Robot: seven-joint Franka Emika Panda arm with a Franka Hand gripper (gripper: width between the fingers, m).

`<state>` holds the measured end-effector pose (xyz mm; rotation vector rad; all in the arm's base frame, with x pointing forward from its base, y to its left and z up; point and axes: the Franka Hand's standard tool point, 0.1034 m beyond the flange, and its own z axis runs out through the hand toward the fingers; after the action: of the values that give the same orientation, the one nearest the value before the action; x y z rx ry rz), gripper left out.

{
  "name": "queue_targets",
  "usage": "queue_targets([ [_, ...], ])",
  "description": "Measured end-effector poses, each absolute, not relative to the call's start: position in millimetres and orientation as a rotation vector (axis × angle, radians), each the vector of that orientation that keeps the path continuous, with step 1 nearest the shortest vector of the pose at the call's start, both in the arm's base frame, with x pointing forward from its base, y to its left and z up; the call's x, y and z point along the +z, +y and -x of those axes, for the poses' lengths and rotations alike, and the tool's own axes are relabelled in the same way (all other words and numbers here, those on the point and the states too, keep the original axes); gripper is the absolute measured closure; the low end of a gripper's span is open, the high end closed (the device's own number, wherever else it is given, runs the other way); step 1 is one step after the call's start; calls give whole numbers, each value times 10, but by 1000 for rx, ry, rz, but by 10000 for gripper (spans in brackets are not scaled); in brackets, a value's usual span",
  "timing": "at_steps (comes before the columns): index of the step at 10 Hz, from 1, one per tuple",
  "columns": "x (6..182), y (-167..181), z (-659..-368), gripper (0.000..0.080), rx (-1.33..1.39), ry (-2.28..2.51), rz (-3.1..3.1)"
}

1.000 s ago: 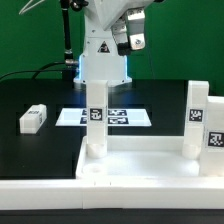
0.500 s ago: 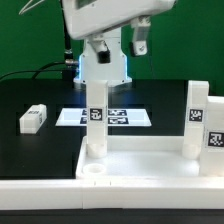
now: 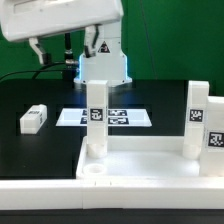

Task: Assemble desk

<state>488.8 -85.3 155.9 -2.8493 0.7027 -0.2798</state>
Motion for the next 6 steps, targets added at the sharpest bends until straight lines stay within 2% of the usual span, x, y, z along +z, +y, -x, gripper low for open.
queue_targets([
  [6, 1559, -853, -4888, 150, -280, 703, 2849],
])
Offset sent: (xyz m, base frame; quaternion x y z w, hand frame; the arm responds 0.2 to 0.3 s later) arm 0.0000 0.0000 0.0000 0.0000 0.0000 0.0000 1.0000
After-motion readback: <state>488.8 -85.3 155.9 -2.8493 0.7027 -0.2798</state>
